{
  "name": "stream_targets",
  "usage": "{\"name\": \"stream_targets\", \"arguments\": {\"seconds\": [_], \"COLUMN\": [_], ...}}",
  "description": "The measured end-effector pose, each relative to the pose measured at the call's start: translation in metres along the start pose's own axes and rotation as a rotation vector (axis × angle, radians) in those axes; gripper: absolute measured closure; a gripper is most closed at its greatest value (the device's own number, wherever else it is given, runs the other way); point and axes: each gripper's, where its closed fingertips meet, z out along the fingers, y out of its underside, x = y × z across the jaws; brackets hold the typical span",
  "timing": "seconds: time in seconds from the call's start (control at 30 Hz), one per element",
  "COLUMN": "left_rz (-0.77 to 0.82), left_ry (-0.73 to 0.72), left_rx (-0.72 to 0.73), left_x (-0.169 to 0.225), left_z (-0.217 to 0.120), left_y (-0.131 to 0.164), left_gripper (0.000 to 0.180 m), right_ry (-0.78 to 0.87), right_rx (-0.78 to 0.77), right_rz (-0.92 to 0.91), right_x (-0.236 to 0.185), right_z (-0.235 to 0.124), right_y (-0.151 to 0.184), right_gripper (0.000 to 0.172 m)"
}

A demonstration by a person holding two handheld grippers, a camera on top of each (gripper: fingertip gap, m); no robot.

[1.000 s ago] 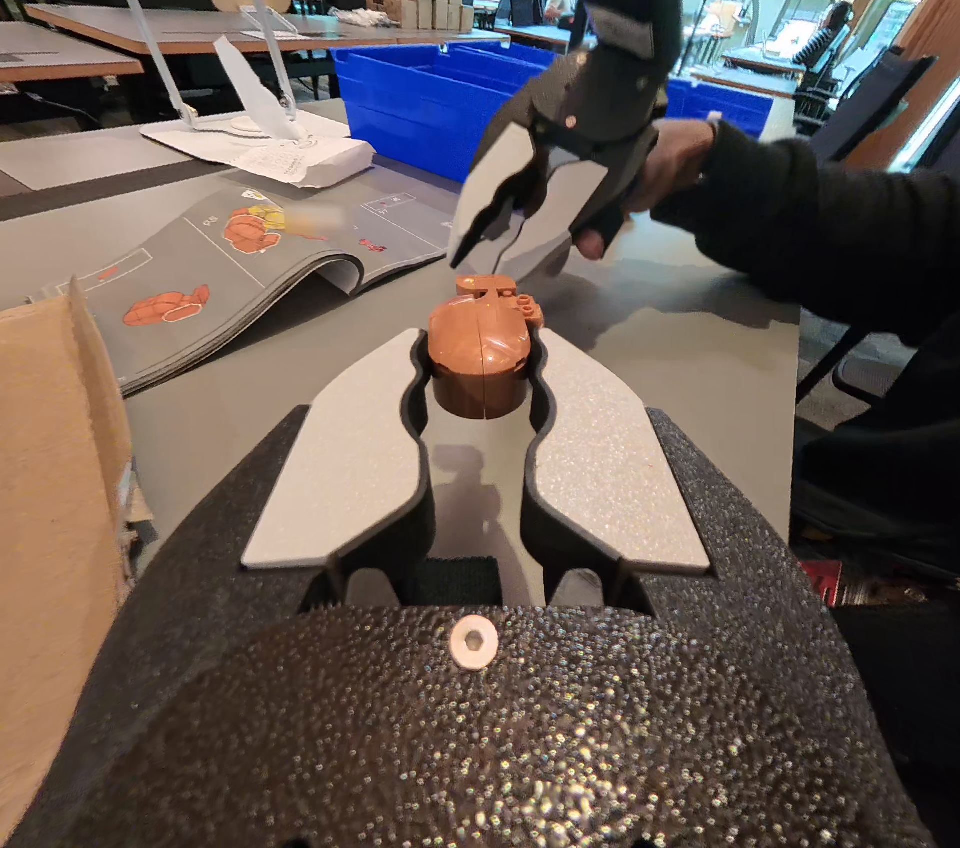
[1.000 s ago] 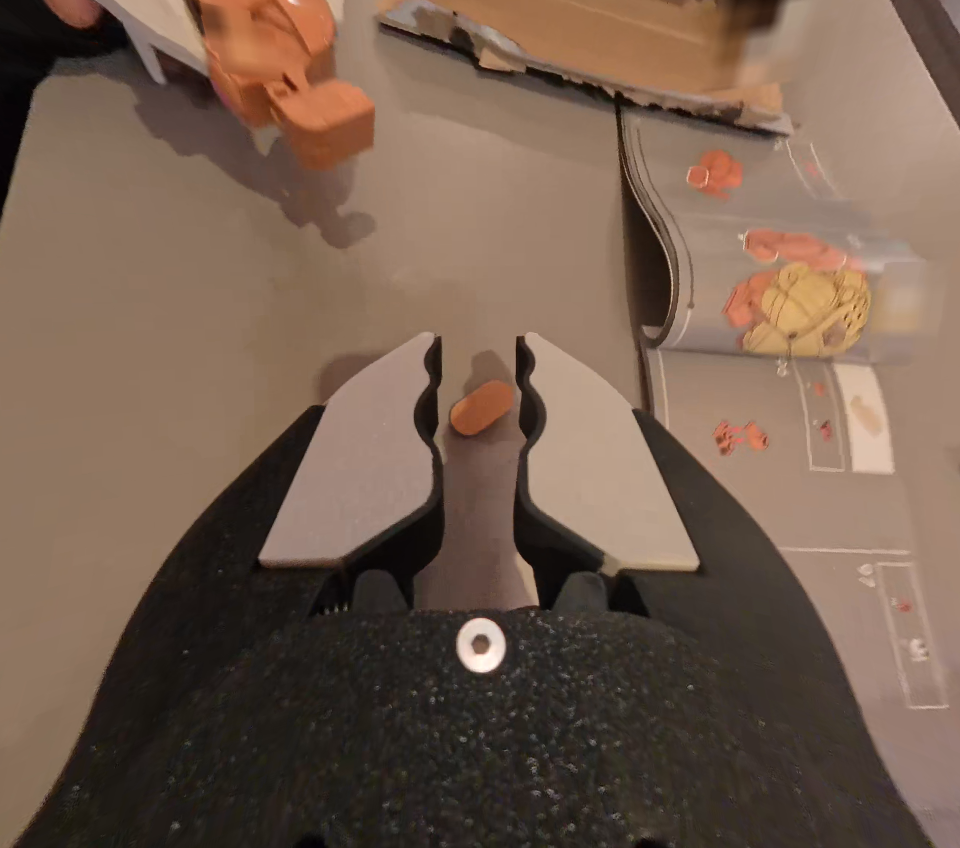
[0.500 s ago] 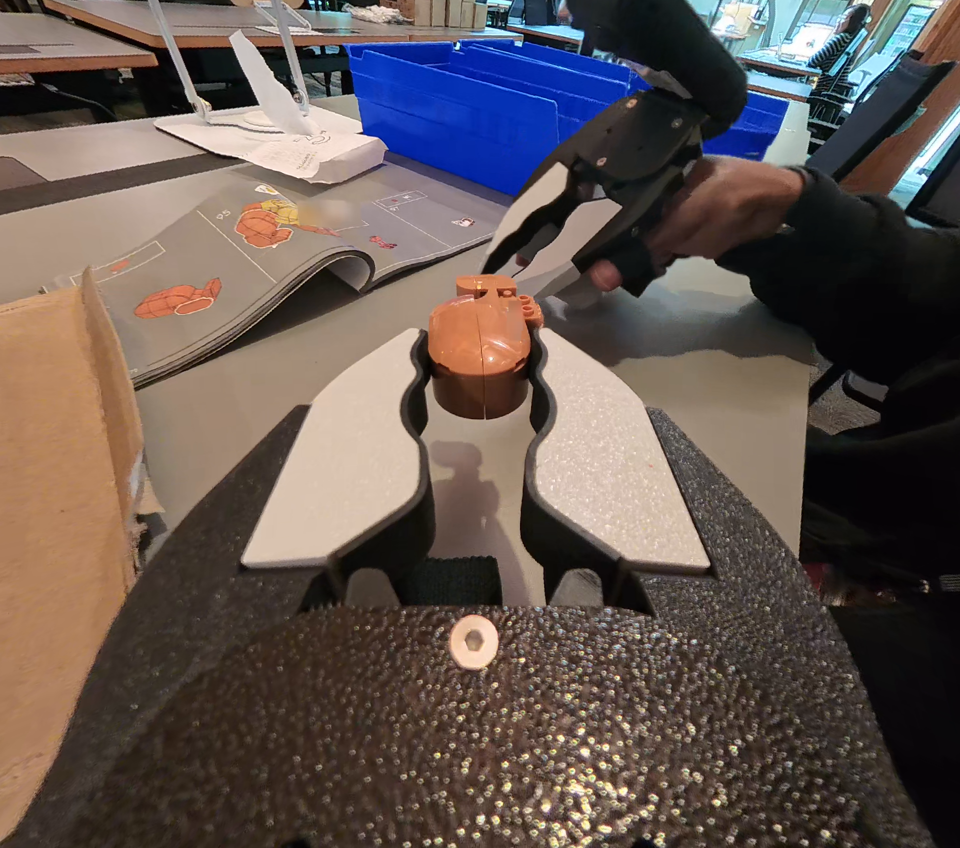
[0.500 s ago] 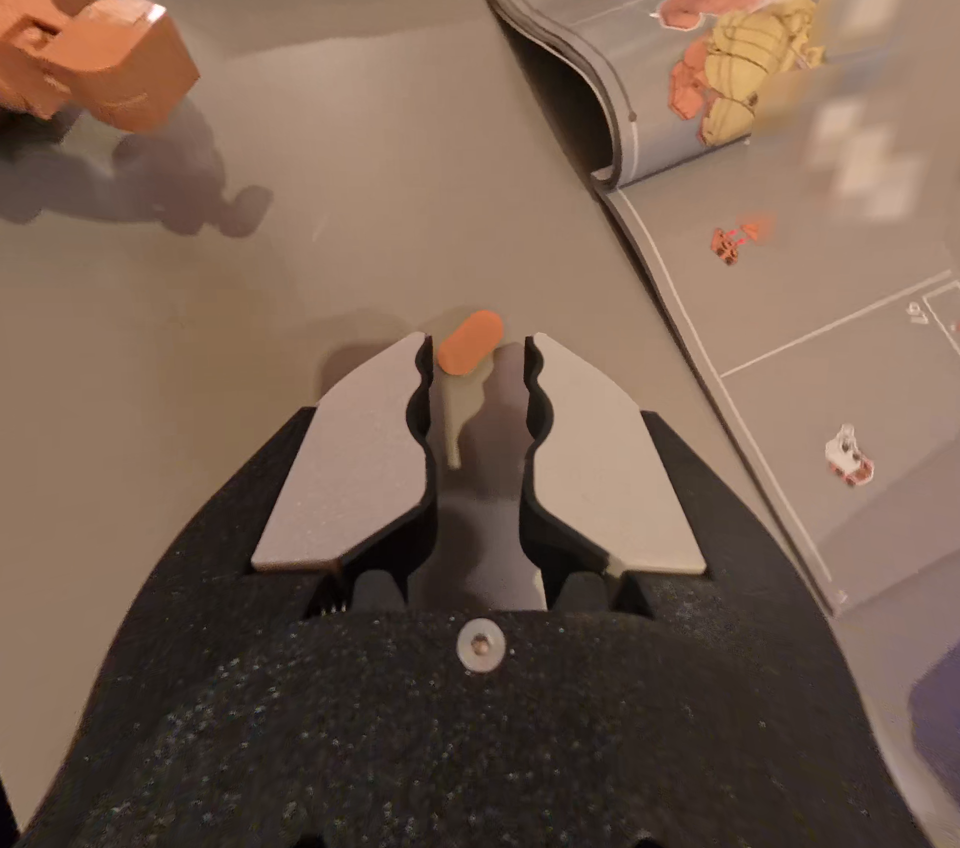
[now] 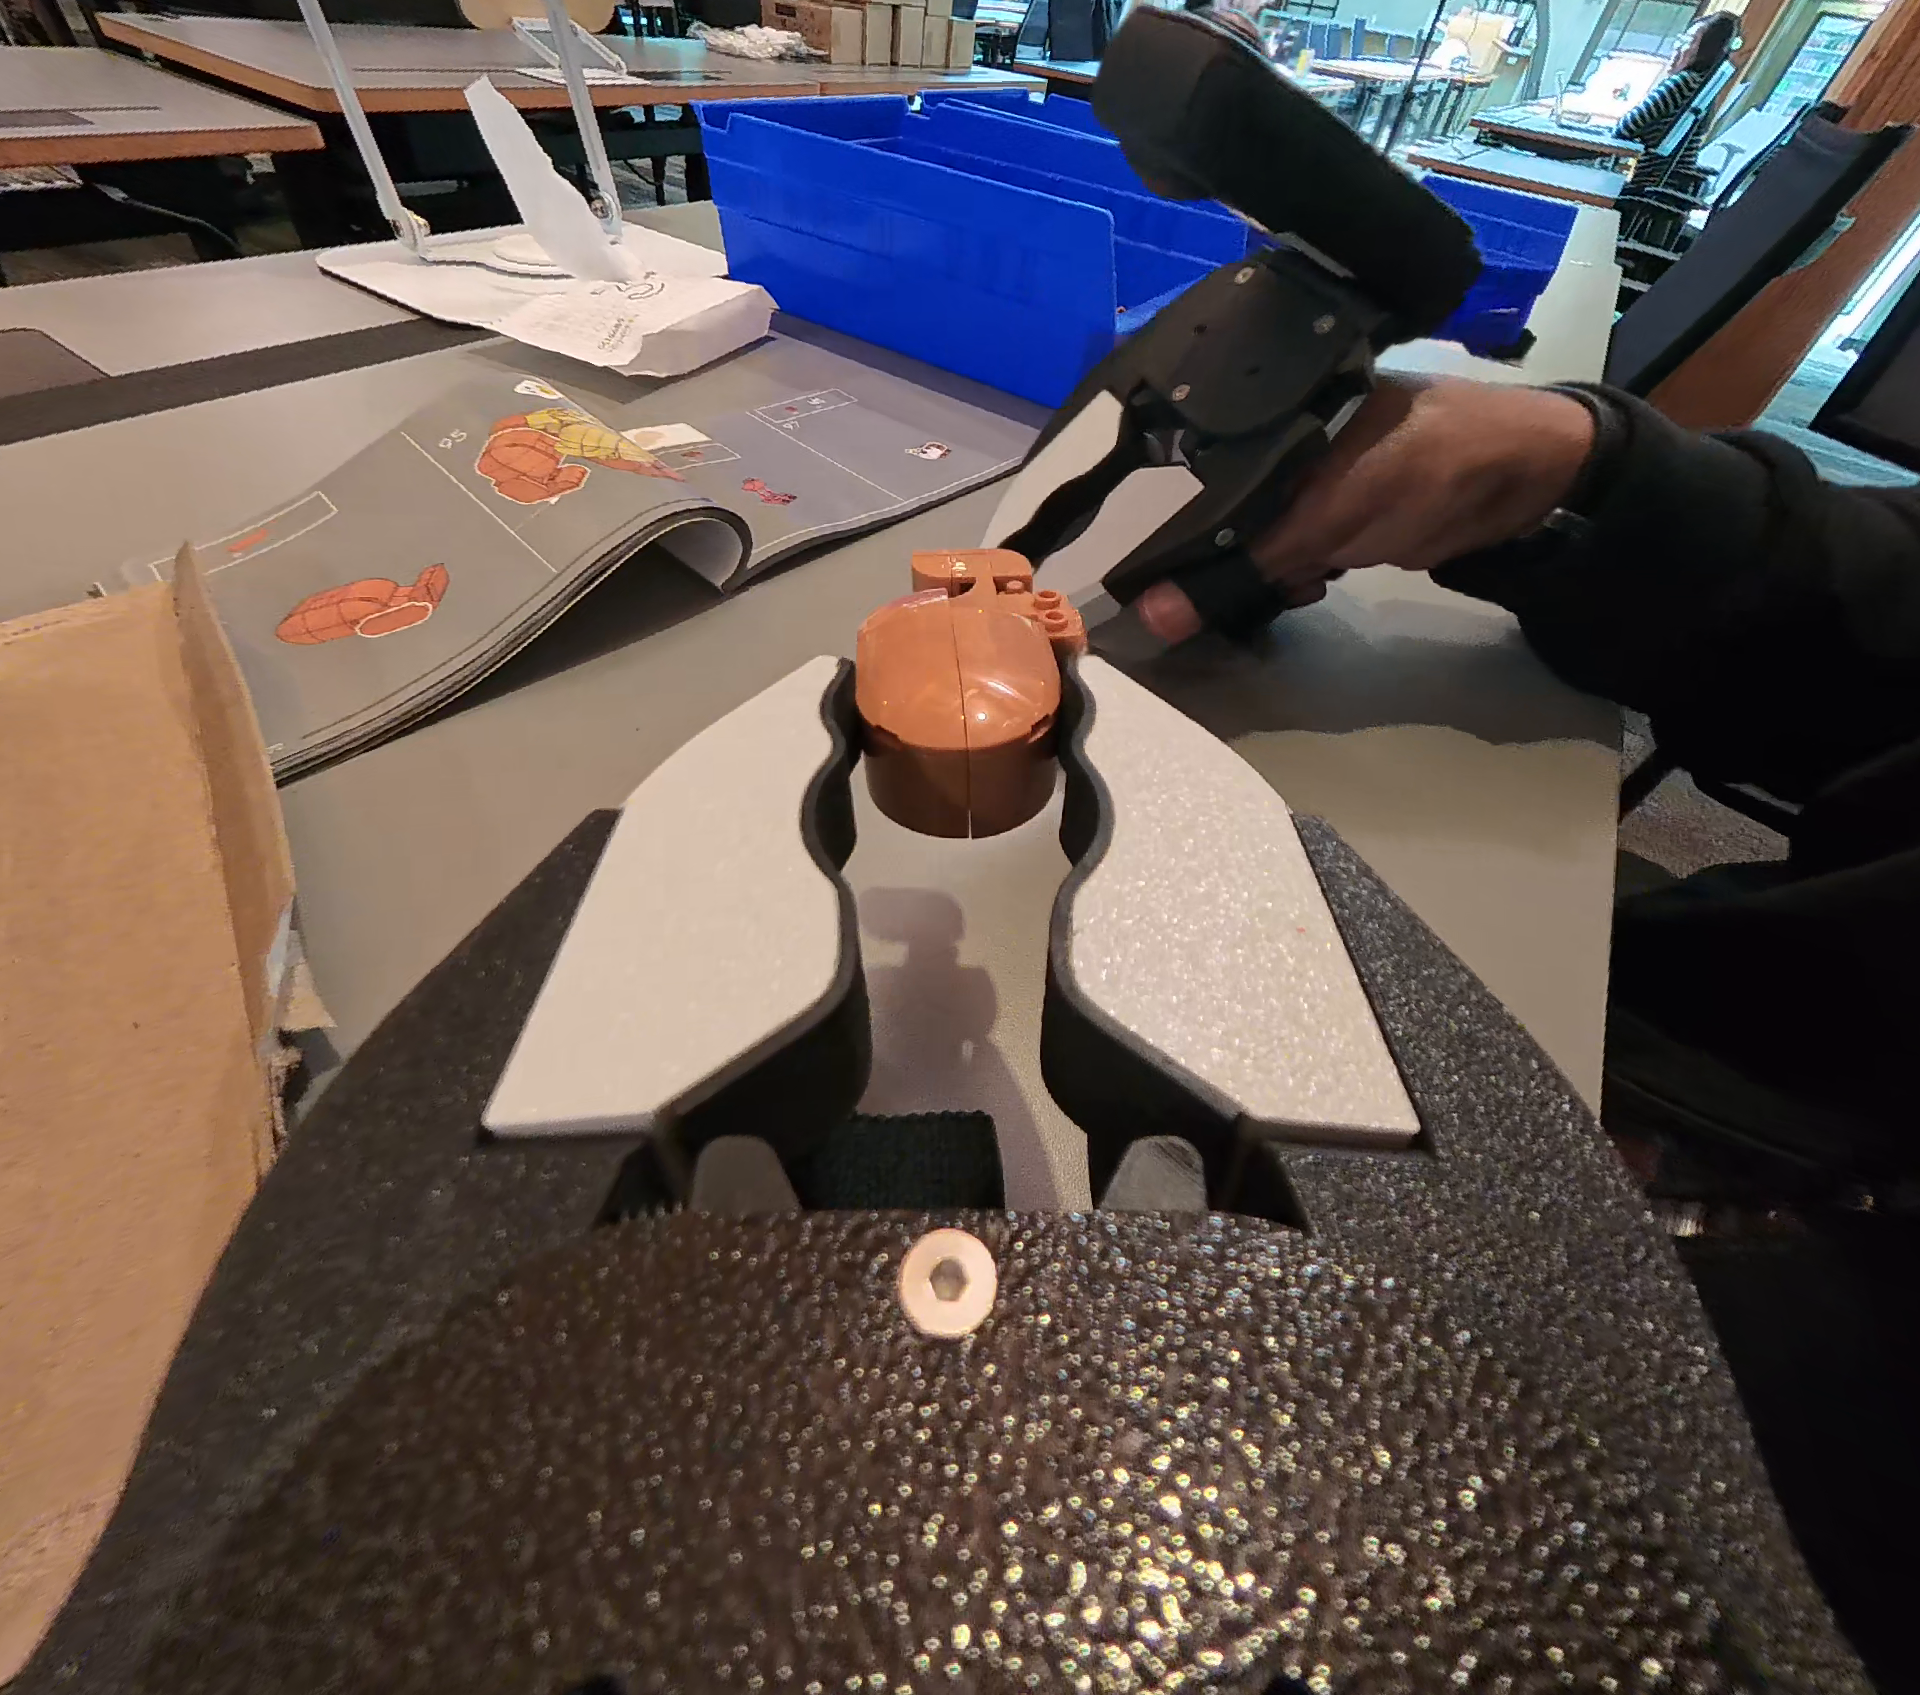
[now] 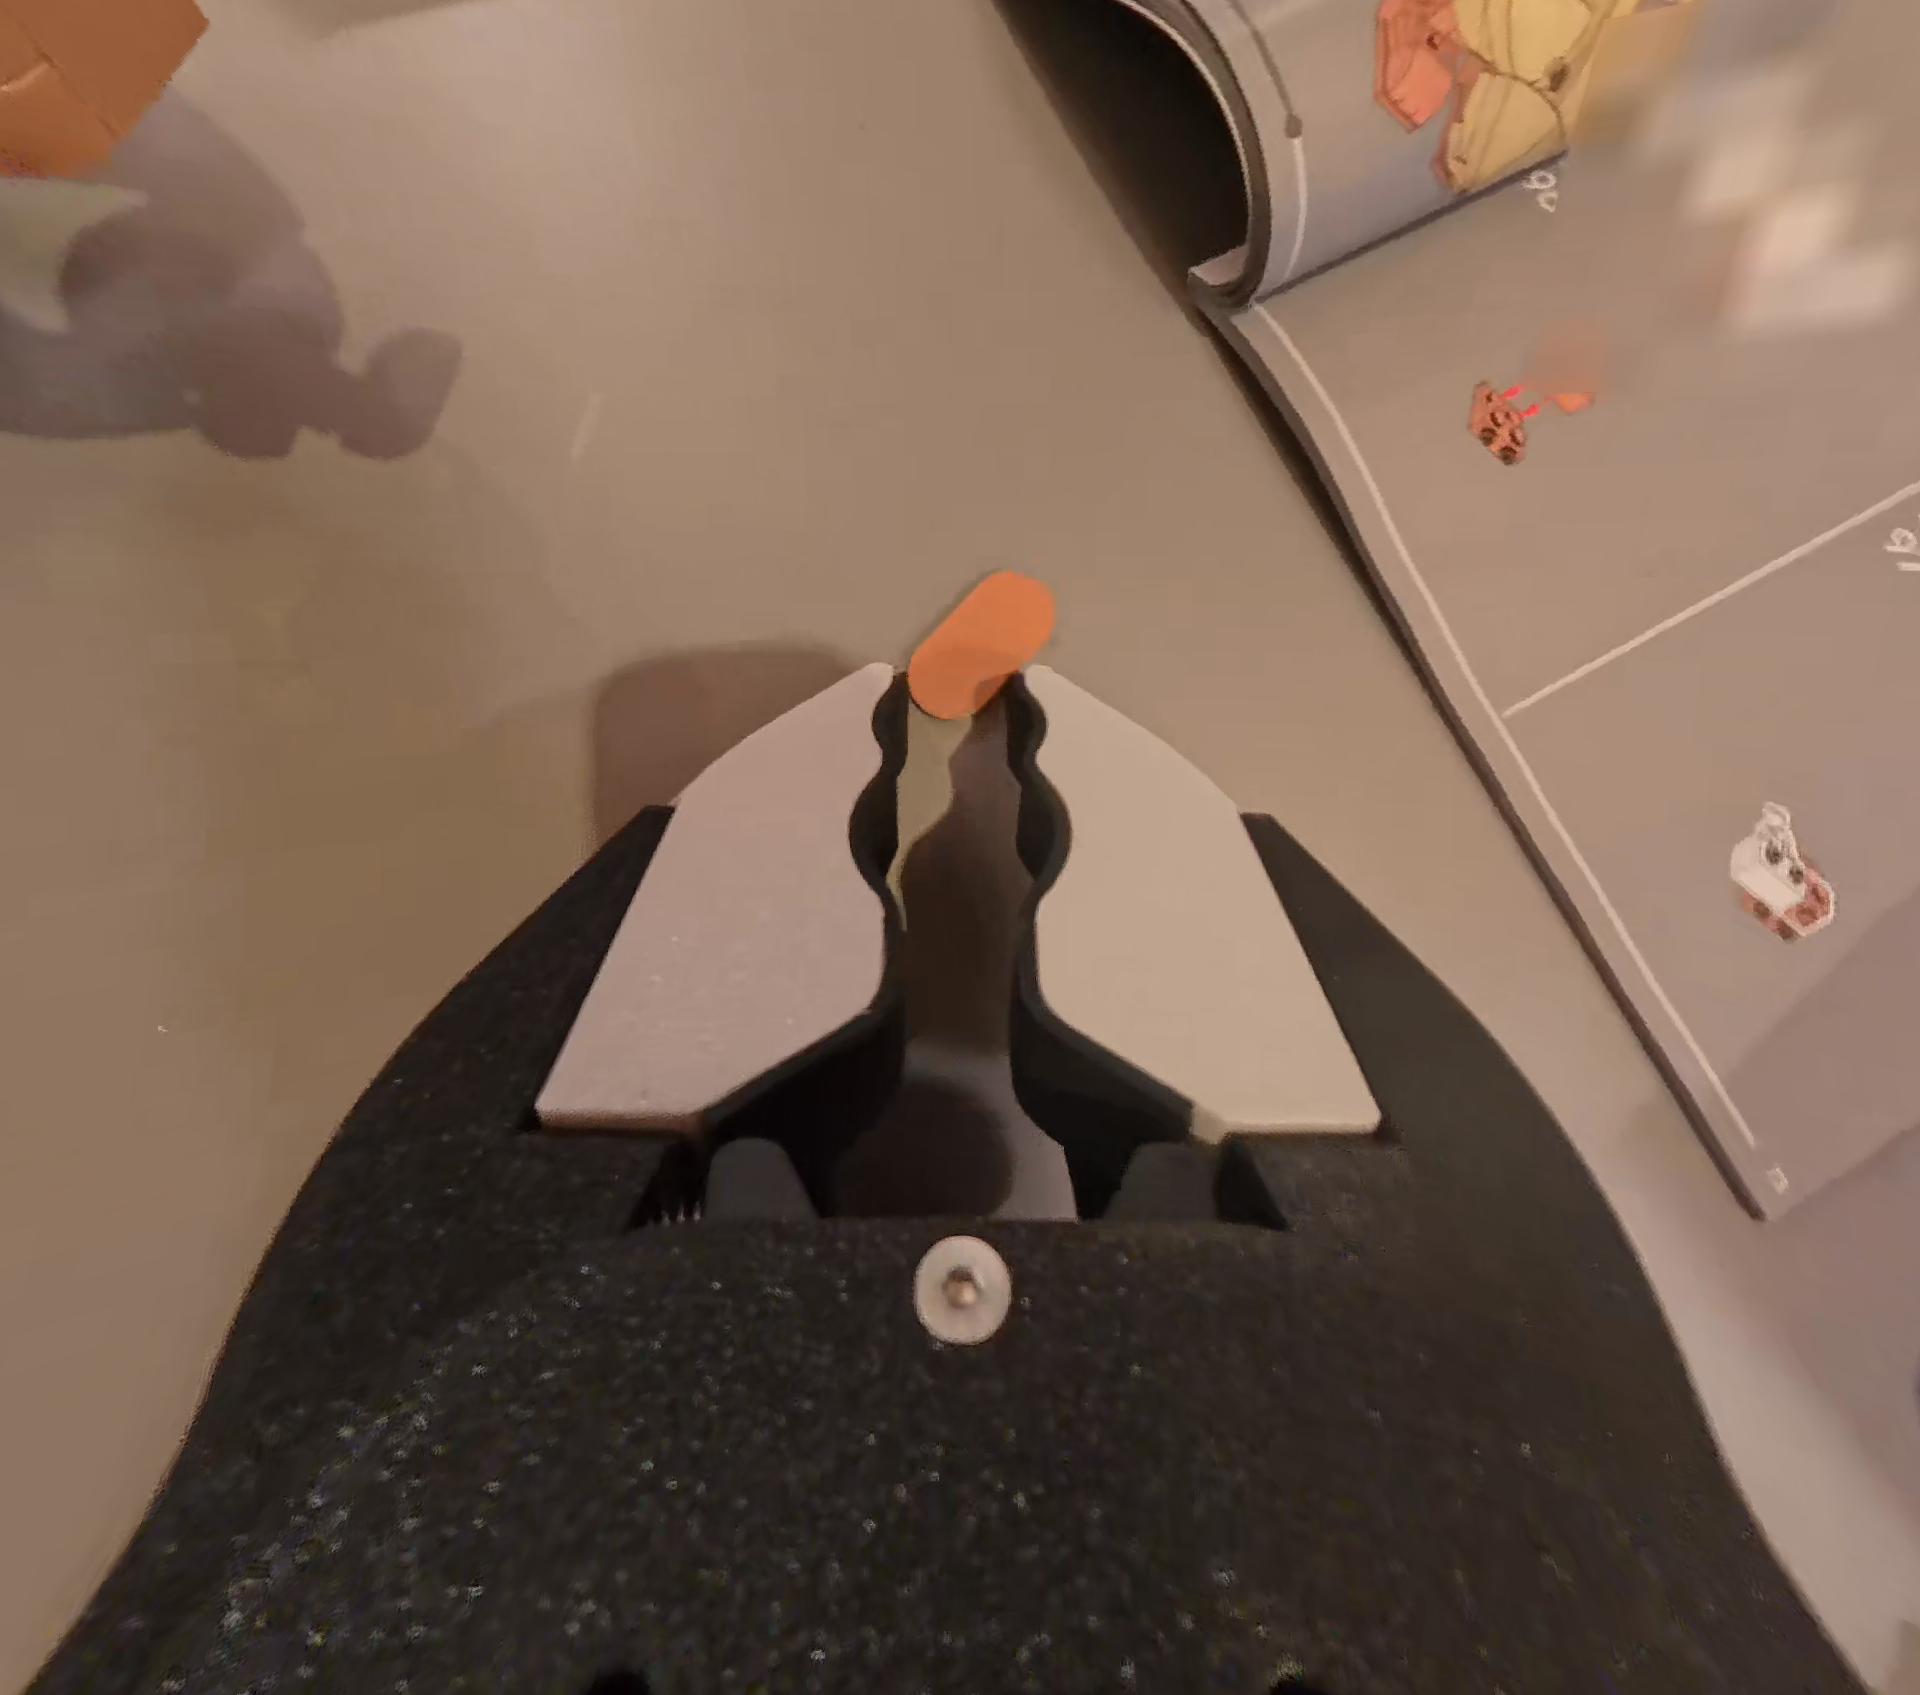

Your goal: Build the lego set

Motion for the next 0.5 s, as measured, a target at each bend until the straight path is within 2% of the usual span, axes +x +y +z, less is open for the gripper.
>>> {"name": "stream_targets", "arguments": {"seconds": [0.23, 0.5], "left_rz": [0.012, 0.020], "left_ry": [-0.004, -0.011], "left_rx": [-0.001, -0.017], "left_x": [0.0009, 0.0009], "left_z": [0.0004, 0.0022], "left_y": [0.0001, 0.0019], "left_gripper": [0.145, 0.145], "right_ry": [-0.156, -0.054], "right_rx": [-0.033, 0.000], "right_rz": [-0.176, 0.031], "right_x": [-0.0024, -0.0006], "right_z": [-0.0023, -0.0044], "right_y": [0.0021, -0.0049], "right_gripper": [0.155, 0.137]}}
